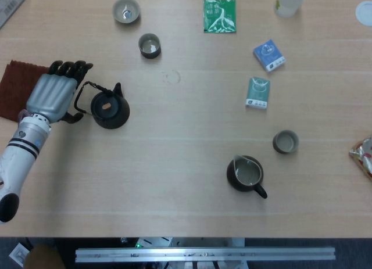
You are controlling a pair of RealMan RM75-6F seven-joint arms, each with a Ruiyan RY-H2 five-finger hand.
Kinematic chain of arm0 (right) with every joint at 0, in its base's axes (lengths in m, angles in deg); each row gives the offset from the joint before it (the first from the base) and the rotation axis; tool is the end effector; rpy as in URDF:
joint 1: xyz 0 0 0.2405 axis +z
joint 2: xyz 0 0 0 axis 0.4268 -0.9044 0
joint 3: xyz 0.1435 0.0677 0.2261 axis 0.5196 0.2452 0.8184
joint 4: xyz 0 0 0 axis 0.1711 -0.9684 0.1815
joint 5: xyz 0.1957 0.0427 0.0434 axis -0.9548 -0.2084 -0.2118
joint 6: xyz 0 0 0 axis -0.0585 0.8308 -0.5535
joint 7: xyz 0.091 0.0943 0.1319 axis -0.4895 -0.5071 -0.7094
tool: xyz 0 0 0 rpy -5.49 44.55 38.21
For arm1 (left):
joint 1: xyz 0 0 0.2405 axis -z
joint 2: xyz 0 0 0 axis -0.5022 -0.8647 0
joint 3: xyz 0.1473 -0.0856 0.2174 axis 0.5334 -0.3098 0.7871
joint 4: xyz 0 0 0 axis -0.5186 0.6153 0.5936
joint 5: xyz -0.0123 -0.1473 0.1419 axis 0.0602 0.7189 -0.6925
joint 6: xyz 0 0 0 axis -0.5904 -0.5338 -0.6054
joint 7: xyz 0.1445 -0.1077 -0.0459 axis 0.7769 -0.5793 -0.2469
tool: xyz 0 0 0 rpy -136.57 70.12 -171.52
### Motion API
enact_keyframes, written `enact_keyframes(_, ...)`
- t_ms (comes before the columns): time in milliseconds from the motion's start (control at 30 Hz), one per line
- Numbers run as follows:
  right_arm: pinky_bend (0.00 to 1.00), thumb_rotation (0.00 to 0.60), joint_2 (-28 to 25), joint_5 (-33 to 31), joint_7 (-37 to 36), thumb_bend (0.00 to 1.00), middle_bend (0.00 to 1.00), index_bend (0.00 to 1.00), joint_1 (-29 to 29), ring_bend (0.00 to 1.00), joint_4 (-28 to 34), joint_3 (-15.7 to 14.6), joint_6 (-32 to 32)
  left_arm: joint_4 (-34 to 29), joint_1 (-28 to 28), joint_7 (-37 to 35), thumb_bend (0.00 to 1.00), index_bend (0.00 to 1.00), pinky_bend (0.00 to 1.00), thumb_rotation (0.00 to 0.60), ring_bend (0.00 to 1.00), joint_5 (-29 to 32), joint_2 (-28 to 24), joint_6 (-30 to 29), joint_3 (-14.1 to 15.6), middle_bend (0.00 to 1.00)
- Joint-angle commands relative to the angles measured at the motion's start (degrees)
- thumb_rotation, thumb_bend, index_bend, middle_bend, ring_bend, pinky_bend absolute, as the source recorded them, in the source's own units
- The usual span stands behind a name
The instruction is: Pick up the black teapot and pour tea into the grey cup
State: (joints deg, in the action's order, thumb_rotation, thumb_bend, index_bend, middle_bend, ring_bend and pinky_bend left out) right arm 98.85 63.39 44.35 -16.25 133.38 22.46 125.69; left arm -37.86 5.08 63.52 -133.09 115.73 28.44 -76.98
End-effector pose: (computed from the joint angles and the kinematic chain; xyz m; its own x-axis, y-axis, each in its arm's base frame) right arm -0.3181 -0.2527 0.1726 0.4189 -0.0012 0.9080 -0.9043 -0.0910 0.4171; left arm -0.2793 0.3741 0.0271 0.5215 0.3841 0.7619 0.8531 -0.2225 -0.4719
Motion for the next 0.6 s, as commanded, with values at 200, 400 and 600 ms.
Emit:
enact_keyframes(200, 0.22, 0.600, -0.2, -0.4, 0.2, 0.35, 0.32, 0.30, -0.6, 0.21, 0.4, -0.2, 0.3, 5.5, 1.1, -3.1, 0.20, 0.00, 0.07, 0.600, 0.07, -3.7, 2.8, 1.0, -0.3, 0.06)
enact_keyframes(400, 0.22, 0.600, -0.1, -0.8, 0.5, 0.35, 0.32, 0.30, -1.1, 0.21, 0.5, -0.4, 0.6, 8.7, 2.5, -3.3, 0.20, 0.00, 0.07, 0.600, 0.07, -4.1, 4.0, 2.7, -1.1, 0.06)
enact_keyframes(600, 0.23, 0.600, -0.1, -0.9, 0.7, 0.35, 0.32, 0.31, -1.3, 0.21, 0.7, -0.3, 0.8, 12.6, 4.3, -3.9, 0.20, 0.00, 0.07, 0.600, 0.07, -3.8, 6.1, 4.5, -2.3, 0.07)
